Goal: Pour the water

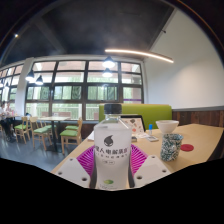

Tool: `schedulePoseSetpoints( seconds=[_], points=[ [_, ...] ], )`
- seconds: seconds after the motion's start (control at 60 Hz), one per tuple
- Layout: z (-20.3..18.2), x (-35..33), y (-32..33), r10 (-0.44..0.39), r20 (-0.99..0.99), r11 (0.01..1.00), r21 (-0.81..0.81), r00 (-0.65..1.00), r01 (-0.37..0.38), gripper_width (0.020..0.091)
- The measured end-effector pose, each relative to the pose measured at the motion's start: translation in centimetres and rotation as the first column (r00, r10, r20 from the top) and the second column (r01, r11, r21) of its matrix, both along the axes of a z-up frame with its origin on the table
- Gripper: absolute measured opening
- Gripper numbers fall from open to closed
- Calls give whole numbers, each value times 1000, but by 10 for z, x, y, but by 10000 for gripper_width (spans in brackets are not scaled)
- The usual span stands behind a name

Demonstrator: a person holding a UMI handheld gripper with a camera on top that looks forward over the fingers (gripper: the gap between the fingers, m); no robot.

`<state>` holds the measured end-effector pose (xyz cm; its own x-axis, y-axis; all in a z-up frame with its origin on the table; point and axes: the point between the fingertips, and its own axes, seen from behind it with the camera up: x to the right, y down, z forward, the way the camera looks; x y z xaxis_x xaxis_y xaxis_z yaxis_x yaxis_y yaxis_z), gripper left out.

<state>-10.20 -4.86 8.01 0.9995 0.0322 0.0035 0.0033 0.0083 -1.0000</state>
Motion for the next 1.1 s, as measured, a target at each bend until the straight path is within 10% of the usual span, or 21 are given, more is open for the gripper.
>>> schedulePoseSetpoints(
  seconds=[0.283, 0.467, 0.717, 0.9, 1.1],
  points=[
    [0, -1, 4, 82, -33, 996, -37, 996, -83, 391],
    [46, 40, 32, 83, -431, 995, -7, 898, -95, 391],
    [58, 93, 67, 17, -986, 994, -2, 168, -109, 377],
    [84, 103, 73, 50, -942, 991, 88, -333, -100, 393],
    [87, 106, 67, 39, -856, 993, 89, -515, -74, 401]
  ],
)
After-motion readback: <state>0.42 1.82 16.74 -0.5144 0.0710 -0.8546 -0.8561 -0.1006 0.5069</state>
